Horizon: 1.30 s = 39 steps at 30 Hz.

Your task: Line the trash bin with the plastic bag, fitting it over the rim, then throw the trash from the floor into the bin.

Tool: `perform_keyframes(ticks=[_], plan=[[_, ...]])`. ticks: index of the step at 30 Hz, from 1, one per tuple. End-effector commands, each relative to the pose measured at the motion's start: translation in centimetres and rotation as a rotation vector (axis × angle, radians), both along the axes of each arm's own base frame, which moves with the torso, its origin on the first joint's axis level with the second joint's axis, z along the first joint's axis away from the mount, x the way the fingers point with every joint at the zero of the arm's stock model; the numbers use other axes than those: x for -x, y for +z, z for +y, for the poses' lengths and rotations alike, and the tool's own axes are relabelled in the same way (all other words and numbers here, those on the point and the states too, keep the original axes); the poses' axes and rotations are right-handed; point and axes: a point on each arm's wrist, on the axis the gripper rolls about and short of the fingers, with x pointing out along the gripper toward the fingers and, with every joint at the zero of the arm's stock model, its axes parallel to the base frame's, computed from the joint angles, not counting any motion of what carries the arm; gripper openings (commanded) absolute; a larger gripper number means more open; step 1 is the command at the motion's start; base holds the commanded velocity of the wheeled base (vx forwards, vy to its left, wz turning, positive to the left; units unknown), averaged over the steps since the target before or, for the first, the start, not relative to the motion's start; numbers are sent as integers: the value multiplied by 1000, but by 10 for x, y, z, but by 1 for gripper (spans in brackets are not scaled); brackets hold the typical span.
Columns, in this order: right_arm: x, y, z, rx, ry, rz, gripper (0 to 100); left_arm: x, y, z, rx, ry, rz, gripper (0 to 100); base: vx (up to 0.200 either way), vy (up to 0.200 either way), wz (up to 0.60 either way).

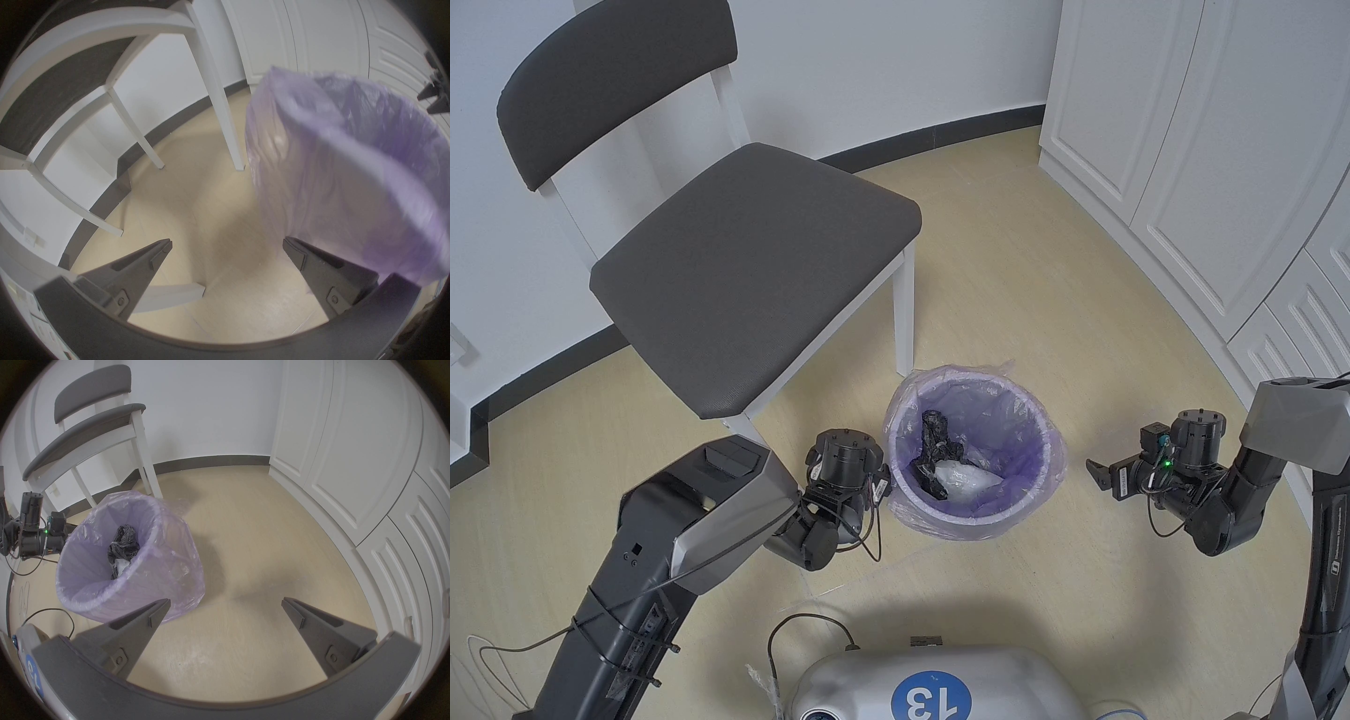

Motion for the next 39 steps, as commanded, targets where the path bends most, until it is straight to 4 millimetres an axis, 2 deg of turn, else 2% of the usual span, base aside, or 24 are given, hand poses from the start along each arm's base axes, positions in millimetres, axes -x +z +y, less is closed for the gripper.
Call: perform_keyframes(ticks=[1,4,6,8,11,13,14,15,16,17,19,23,27,39], plan=[[-2,-8,1,9,23,15,100,-1,-3,3,-1,11,2,100,0,0,0],[-11,-7,2,11,52,-10,100,0,1,8,10,24,-2,100,0,0,0],[-28,-7,5,9,90,12,100,3,16,24,31,61,-29,100,0,0,0],[-32,-6,6,11,107,17,100,5,18,26,32,62,-31,100,0,0,0],[-57,4,-2,46,169,46,100,19,27,39,42,71,-45,100,0,0,0],[-58,3,-2,48,174,51,100,20,28,39,44,69,-48,100,0,0,0],[-68,5,-12,66,256,71,100,28,30,44,51,67,-61,100,0,0,0],[-68,5,-12,66,256,71,100,28,30,44,51,67,-61,100,0,0,0],[-75,4,-25,111,337,71,100,33,29,47,53,67,-63,100,0,0,0],[-76,4,-27,115,342,72,100,33,29,47,53,67,-65,100,0,0,0],[-82,8,-42,181,447,86,100,39,24,53,50,73,-59,100,0,0,0],[-90,20,-55,186,577,134,100,44,22,57,55,75,-66,100,0,0,0],[-99,32,-54,160,611,140,100,47,24,59,61,73,-78,100,0,0,0],[-119,21,-35,164,655,126,100,50,32,64,76,60,-92,100,0,0,0]])
